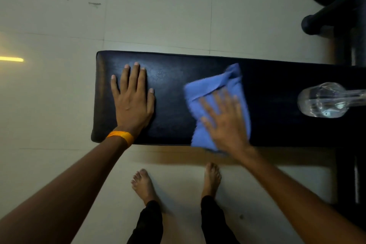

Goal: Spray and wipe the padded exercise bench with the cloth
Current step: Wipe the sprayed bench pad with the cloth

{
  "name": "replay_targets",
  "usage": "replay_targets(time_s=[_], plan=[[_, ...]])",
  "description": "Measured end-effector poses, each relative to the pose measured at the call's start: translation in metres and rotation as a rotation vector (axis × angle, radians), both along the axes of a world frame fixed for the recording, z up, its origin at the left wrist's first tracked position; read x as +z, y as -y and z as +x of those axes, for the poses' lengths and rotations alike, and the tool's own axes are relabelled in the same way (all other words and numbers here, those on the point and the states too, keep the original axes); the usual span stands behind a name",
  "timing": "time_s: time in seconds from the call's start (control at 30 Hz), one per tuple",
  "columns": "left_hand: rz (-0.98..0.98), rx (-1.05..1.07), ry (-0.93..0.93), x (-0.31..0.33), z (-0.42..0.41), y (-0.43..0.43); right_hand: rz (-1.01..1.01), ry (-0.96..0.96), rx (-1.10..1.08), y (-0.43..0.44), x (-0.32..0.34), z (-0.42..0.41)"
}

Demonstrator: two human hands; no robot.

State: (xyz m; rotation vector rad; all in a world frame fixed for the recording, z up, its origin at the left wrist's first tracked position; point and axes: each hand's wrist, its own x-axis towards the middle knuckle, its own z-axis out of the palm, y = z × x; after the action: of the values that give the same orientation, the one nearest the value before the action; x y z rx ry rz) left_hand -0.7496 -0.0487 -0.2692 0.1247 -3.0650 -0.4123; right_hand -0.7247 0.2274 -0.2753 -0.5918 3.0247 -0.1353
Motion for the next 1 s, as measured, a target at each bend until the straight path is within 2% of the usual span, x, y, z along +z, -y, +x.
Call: replay_targets(time_s=[0.13, 0.2, 0.23, 0.3, 0.37, 0.43, 0.5, 0.53, 0.57, 0.67, 0.73, 0.8, 0.9, 0.93, 0.97, 1.0], plan=[[-0.009, -0.005, 0.011, -0.001, 0.0, -0.003, 0.044, 0.003, -0.579, -0.056, 0.006, -0.051], [-0.008, -0.004, 0.02, -0.001, 0.0, -0.004, 0.041, -0.034, -0.817, -0.032, 0.002, -0.062], [-0.008, -0.005, 0.025, 0.0, 0.0, -0.004, 0.039, -0.078, -0.861, -0.011, 0.002, -0.061], [-0.018, -0.005, 0.041, 0.0, -0.001, -0.004, -0.015, -0.129, -0.733, 0.038, 0.002, -0.045], [-0.028, -0.007, 0.052, 0.001, -0.001, -0.004, -0.023, -0.05, -0.366, 0.07, 0.006, -0.015], [-0.04, -0.008, 0.06, 0.002, -0.001, -0.005, -0.037, 0.028, -0.021, 0.064, 0.011, -0.005], [-0.04, -0.005, 0.078, 0.005, -0.002, -0.007, -0.018, 0.045, 0.17, 0.023, 0.01, -0.018], [-0.035, 0.004, 0.09, 0.007, -0.002, -0.008, -0.001, 0.045, 0.164, -0.002, 0.007, -0.025], [-0.027, 0.011, 0.099, 0.009, -0.002, -0.009, 0.015, 0.043, 0.069, -0.03, 0.005, -0.032], [-0.01, 0.015, 0.107, 0.014, -0.002, -0.017, 0.005, 0.005, -0.462, -0.08, 0.011, -0.027], [0.006, -0.012, 0.105, 0.017, 0.0, -0.028, 0.014, -0.046, -0.67, -0.061, 0.011, -0.003], [0.037, -0.051, 0.079, 0.02, 0.006, -0.045, 0.019, -0.056, -0.597, -0.03, 0.011, 0.018], [0.086, -0.15, 0.046, 0.025, 0.017, -0.08, 0.052, 0.022, -0.13, -0.045, 0.01, 0.02], [0.099, -0.192, 0.045, 0.027, 0.02, -0.091, 0.028, 0.028, -0.04, -0.066, 0.01, 0.01], [0.107, -0.236, 0.048, 0.028, 0.022, -0.103, -0.001, 0.022, -0.044, -0.086, 0.01, 0.0], [0.11, -0.276, 0.053, 0.028, 0.024, -0.115, -0.019, 0.015, -0.137, -0.103, 0.011, -0.007]])
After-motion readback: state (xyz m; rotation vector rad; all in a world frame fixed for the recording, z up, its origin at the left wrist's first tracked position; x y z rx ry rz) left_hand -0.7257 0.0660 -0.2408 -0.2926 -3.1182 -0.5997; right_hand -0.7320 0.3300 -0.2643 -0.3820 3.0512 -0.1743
